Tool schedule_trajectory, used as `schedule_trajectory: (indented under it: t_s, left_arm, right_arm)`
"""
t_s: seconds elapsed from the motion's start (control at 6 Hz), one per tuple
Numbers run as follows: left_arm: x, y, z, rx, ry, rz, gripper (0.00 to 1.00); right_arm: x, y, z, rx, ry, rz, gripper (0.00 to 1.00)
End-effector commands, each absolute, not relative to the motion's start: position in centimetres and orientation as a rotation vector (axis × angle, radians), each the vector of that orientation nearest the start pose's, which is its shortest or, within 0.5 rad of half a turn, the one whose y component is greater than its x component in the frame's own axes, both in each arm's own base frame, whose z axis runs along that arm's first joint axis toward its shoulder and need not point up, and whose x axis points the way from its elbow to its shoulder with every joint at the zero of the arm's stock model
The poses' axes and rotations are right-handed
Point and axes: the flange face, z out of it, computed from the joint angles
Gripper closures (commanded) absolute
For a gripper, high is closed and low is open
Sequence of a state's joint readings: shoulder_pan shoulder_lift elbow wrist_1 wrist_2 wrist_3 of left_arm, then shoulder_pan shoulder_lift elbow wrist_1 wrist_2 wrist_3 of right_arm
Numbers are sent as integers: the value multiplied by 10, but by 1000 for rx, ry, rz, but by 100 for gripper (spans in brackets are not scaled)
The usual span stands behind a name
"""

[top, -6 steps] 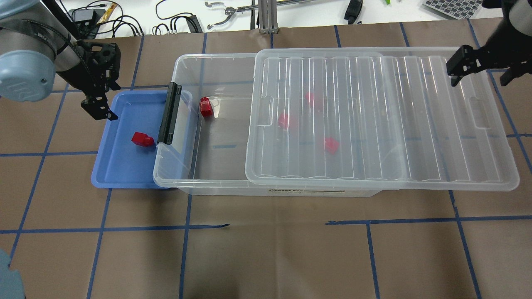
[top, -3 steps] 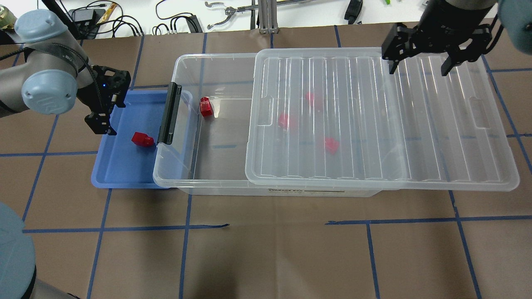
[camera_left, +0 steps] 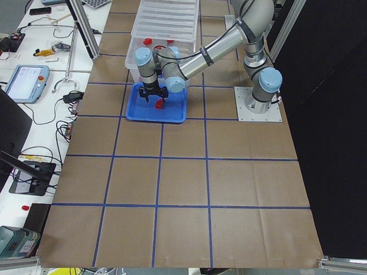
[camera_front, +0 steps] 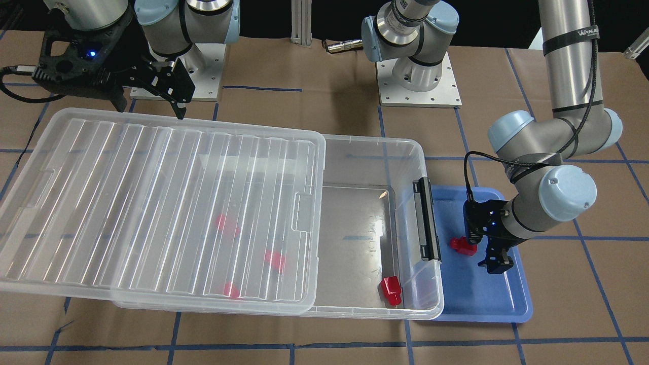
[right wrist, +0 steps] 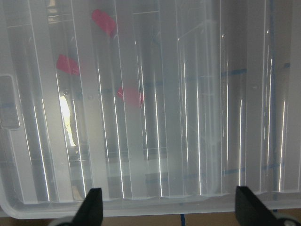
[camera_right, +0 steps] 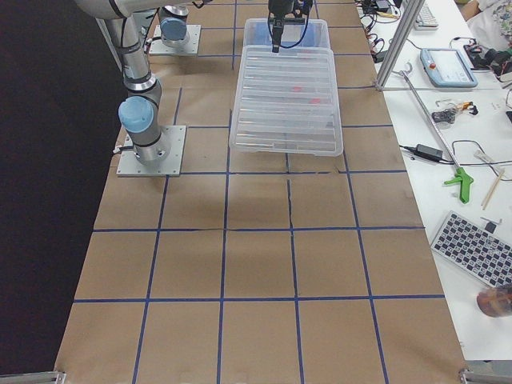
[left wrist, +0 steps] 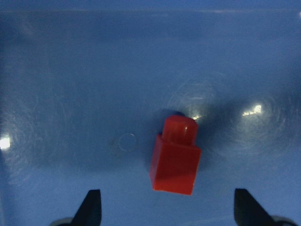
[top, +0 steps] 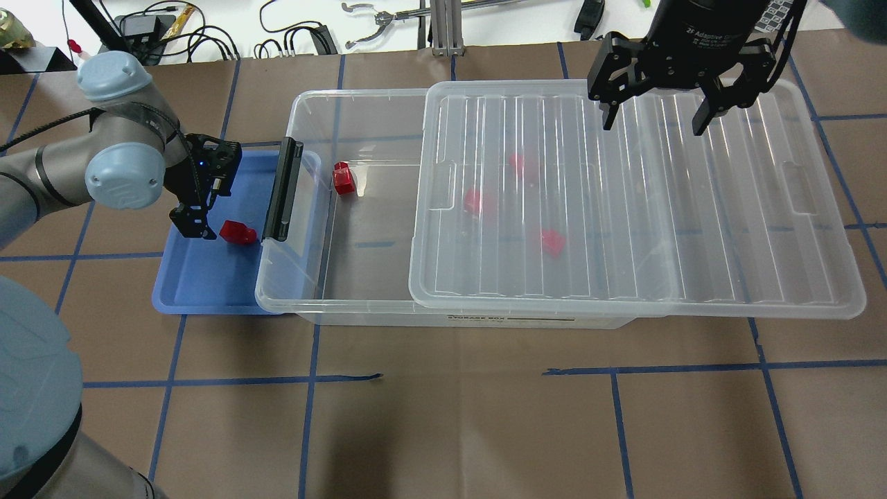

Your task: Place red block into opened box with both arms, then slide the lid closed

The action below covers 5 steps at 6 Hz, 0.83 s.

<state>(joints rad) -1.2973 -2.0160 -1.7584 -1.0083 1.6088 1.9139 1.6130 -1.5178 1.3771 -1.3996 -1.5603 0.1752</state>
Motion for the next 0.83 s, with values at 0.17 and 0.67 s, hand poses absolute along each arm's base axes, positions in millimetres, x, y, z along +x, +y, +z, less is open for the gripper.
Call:
schedule_trajectory:
  t_s: [0.17, 0.67]
  left_arm:
    - [33, -594, 183, -2295, -2054, -85, 14]
    - [33, -600, 186, -2334, -2022, -72, 72]
  right_arm:
    - [156, -503, 537, 209, 3129, 52, 0]
    - [157, -516, 537, 190, 3126, 21, 0]
